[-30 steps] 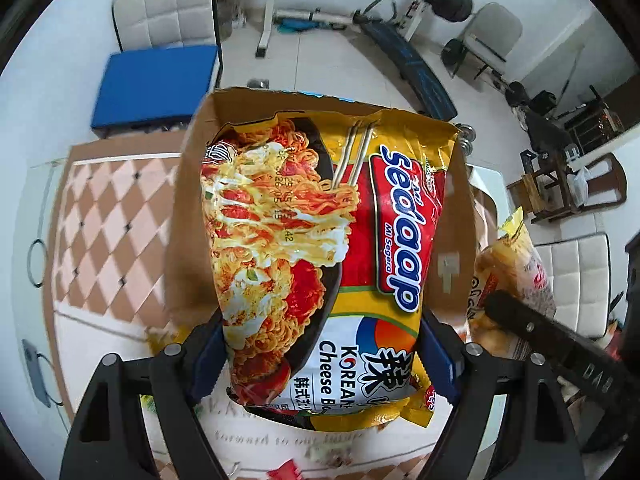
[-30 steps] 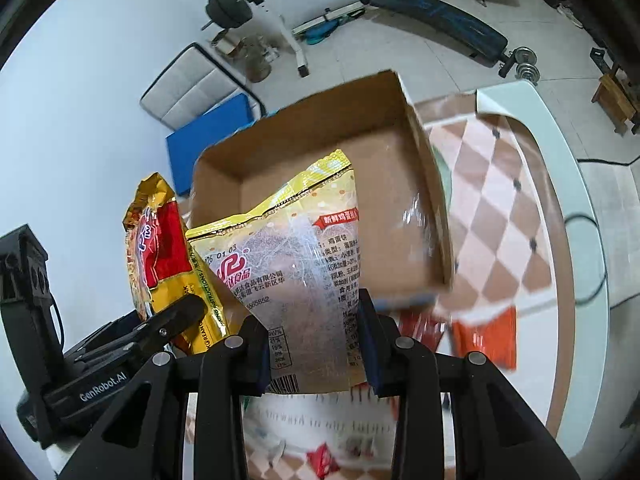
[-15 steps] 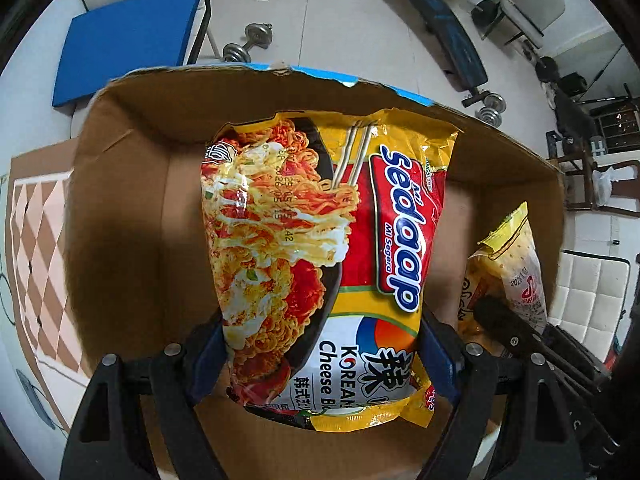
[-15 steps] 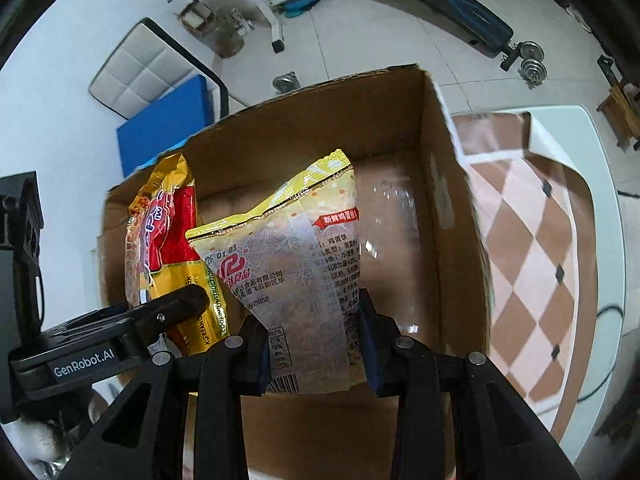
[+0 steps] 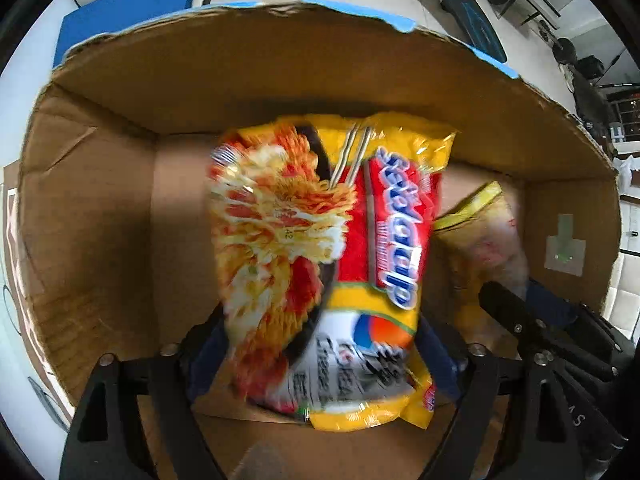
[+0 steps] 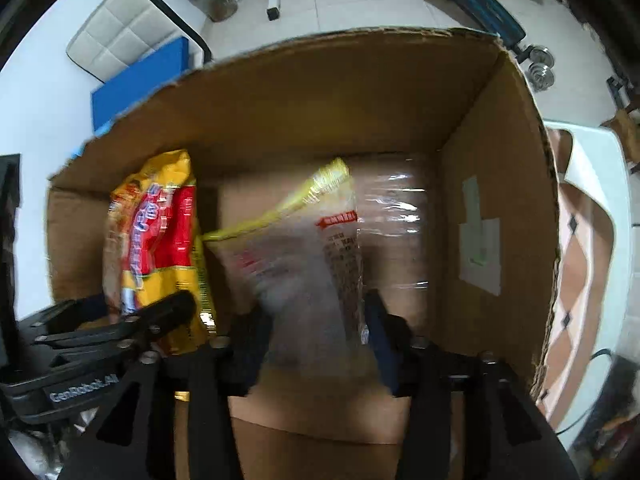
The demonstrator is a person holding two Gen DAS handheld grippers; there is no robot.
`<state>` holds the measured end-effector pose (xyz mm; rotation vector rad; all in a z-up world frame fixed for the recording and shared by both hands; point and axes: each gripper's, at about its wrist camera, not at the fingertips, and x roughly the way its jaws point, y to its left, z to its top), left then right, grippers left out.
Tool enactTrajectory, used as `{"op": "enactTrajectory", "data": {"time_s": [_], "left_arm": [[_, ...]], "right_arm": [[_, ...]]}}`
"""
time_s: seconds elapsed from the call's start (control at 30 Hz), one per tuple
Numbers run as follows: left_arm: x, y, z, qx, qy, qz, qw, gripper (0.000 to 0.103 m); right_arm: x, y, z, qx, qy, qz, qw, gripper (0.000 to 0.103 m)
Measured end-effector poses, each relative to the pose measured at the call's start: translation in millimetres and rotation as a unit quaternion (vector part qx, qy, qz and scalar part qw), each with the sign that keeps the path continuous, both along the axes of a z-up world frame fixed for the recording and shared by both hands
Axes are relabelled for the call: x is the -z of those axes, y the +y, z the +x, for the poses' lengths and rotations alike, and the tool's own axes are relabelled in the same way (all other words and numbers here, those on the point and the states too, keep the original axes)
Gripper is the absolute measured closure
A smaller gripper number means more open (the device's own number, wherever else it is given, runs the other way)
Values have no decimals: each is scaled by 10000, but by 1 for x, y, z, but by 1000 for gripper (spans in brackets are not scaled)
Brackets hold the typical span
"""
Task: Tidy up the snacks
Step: 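Open both tools to drop the packs into the box, then grasp the white wafer pack with left tool while right tool grasps red spicy-strip packet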
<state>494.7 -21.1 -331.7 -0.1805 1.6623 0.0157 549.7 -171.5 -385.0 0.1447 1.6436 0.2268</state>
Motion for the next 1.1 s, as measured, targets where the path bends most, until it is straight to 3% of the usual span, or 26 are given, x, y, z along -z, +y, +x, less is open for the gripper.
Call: {"op": "enactTrajectory", "data": {"time_s": [0.1,0.27,0.5,0.6,0.83,1.1], "left_arm": [[-9,1,-4,-73,-95,29,9999,12],[-30,1,-19,-75,-338,99,9994,4],[-75,-12,-57,4,-791,131,9968,4],[-92,2,-67,-31,-956,63,9954,4],[-135,7,-108,-59,-1390,99,9902,4],[-156,13,-182,-269,-1522,26,9880,4]], "right_arm": [[3,-1,0,-112,82,-57,9999,42],[-5,3,-6,-314,58,-84,9995,12],[-41,-1,-26,-484,-431,-330,9974,11],[-60,-11,-38,-405,-646,-345,9965,11],[-137,8,-103,-177,-1028,-263,9942,10],[-165,3,-181,117,-1017,117,9947,10]]}}
